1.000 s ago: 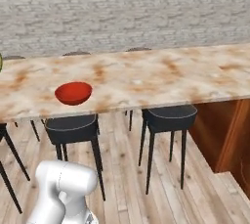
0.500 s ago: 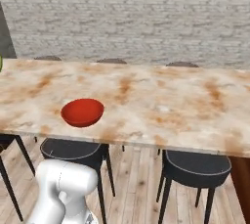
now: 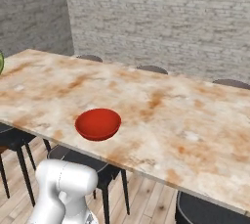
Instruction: There is a bowl on the dining counter. Grab a lemon wedge from the fridge and place it in the bowl. Then get the liquor bottle and glass cup from the cabinet and place them next to the bowl.
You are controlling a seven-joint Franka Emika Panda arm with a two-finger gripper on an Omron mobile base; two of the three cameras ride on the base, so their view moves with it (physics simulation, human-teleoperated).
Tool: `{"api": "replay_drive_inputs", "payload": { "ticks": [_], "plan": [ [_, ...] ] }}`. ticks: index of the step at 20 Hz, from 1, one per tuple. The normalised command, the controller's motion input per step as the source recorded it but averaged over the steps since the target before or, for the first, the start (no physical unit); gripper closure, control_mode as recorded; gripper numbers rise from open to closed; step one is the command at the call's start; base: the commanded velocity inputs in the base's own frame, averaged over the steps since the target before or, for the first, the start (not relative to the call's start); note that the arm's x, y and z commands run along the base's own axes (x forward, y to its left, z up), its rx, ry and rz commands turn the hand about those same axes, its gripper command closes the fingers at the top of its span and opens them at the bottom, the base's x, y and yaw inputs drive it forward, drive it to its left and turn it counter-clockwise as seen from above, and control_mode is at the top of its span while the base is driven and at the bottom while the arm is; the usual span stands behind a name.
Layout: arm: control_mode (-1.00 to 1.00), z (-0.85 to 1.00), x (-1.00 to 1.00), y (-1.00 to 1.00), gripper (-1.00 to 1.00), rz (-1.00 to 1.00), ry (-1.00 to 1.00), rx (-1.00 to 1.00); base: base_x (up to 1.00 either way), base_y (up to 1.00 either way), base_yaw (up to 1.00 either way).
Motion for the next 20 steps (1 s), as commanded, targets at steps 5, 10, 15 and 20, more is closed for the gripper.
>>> {"api": "replay_drive_inputs", "payload": {
  "ticks": [5, 10, 15, 20],
  "plan": [
    [-1.00, 0.00, 0.22, -0.21, 1.00, 0.06, 0.04, 0.09, 0.30, -0.22, 0.15],
    [-1.00, -0.03, 0.80, -0.71, 1.00, 0.12, 0.38, 0.37, 0.00, 0.00, 0.00],
    [-1.00, -0.21, 0.91, -0.51, 1.00, 0.12, 0.61, 0.38, 0.00, 0.00, 0.00],
    [-1.00, -0.65, 0.85, -0.02, 1.00, 0.17, 0.56, 0.10, 0.00, 0.00, 0.00]
  ]
}}
